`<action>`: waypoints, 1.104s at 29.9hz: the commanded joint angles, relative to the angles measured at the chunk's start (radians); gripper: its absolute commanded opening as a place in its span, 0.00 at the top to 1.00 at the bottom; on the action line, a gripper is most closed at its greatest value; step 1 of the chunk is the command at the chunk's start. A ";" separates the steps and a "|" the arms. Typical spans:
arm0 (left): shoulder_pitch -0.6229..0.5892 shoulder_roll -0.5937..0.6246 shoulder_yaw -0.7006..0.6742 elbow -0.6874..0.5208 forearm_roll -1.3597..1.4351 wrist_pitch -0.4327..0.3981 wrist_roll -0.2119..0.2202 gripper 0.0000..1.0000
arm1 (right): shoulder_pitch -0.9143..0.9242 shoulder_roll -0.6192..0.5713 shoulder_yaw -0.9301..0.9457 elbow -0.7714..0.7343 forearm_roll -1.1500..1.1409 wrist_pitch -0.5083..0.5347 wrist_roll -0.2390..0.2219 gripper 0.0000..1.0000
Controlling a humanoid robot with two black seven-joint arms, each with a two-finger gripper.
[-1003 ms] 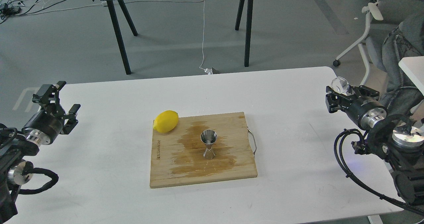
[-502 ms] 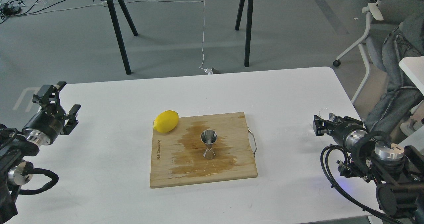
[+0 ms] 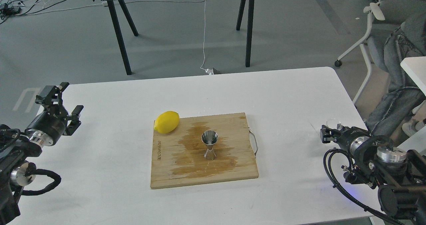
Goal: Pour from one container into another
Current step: 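Set the glass cup down and release it with the right gripper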
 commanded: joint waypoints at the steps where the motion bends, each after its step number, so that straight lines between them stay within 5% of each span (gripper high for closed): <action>1: 0.000 0.000 0.000 0.000 0.000 0.000 0.000 0.01 | 0.006 0.003 0.000 -0.001 0.000 0.000 0.001 0.83; 18: 0.000 0.000 0.000 0.000 0.000 0.000 0.000 0.01 | 0.018 0.017 -0.020 -0.030 -0.008 -0.002 0.000 0.78; 33: 0.000 0.001 0.000 0.000 0.000 0.000 0.000 0.01 | 0.018 0.017 -0.025 -0.024 -0.008 -0.002 0.000 0.51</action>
